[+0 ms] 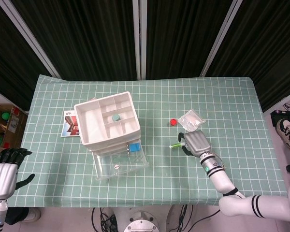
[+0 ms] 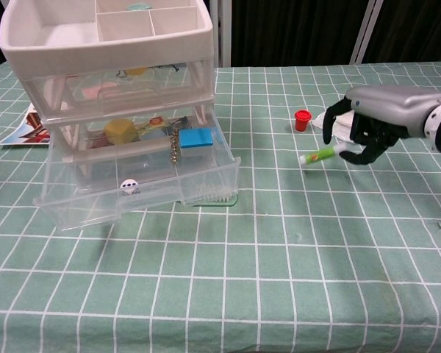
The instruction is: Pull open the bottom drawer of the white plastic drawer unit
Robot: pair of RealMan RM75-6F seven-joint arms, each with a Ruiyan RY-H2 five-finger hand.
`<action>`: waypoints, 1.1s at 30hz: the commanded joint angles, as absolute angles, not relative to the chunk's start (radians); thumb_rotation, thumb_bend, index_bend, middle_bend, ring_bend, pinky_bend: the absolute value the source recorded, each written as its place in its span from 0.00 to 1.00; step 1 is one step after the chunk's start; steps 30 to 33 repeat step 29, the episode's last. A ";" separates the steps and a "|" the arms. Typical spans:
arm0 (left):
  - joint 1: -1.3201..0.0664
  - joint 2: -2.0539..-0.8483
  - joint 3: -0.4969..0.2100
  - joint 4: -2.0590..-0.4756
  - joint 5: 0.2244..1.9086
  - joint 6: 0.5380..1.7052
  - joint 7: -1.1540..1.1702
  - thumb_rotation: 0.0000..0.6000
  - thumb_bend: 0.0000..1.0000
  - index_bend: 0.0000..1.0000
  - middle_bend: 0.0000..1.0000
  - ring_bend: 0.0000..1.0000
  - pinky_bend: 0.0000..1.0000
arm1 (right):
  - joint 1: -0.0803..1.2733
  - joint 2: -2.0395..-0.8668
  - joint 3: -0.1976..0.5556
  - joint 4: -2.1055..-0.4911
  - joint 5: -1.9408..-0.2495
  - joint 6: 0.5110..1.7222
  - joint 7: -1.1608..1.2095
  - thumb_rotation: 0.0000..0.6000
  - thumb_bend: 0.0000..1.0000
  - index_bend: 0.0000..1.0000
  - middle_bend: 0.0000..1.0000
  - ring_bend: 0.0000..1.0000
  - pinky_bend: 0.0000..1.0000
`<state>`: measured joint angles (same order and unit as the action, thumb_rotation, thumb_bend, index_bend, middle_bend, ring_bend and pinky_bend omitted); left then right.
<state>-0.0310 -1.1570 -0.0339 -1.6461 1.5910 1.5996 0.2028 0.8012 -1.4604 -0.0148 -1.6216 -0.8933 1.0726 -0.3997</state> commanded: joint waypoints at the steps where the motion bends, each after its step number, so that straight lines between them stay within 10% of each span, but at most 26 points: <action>1: -0.030 -1.156 -0.033 -1.650 1.591 1.600 0.206 1.00 0.06 0.30 0.27 0.21 0.20 | 0.786 -1.465 -0.020 -1.614 -0.909 1.050 -0.409 1.00 0.36 0.11 0.90 0.98 1.00; 7: -0.030 -1.160 -0.032 -1.645 1.584 1.597 0.202 1.00 0.06 0.30 0.27 0.21 0.20 | 0.717 -1.360 -0.021 -1.708 -0.970 1.126 -0.376 1.00 0.32 0.00 0.63 0.72 0.96; 11: -0.029 -1.164 -0.035 -1.639 1.574 1.594 0.195 1.00 0.06 0.30 0.27 0.21 0.20 | 0.607 -1.218 -0.048 -1.795 -1.127 1.249 -0.235 1.00 0.32 0.00 0.31 0.34 0.60; 14: -0.029 -1.165 -0.036 -1.638 1.570 1.594 0.193 1.00 0.06 0.30 0.27 0.21 0.20 | 0.520 -1.137 -0.081 -1.810 -1.239 1.362 -0.161 1.00 0.33 0.00 0.10 0.04 0.13; 21: -0.027 -1.169 -0.036 -1.647 1.565 1.595 0.196 1.00 0.06 0.30 0.27 0.21 0.20 | 0.286 -1.056 -0.165 -1.778 -1.417 1.629 -0.066 1.00 0.33 0.00 0.00 0.00 0.00; 33: -0.023 -1.175 -0.034 -1.655 1.568 1.600 0.207 1.00 0.06 0.30 0.26 0.21 0.20 | 0.177 -1.056 -0.177 -1.730 -1.505 1.690 0.000 1.00 0.33 0.00 0.00 0.00 0.00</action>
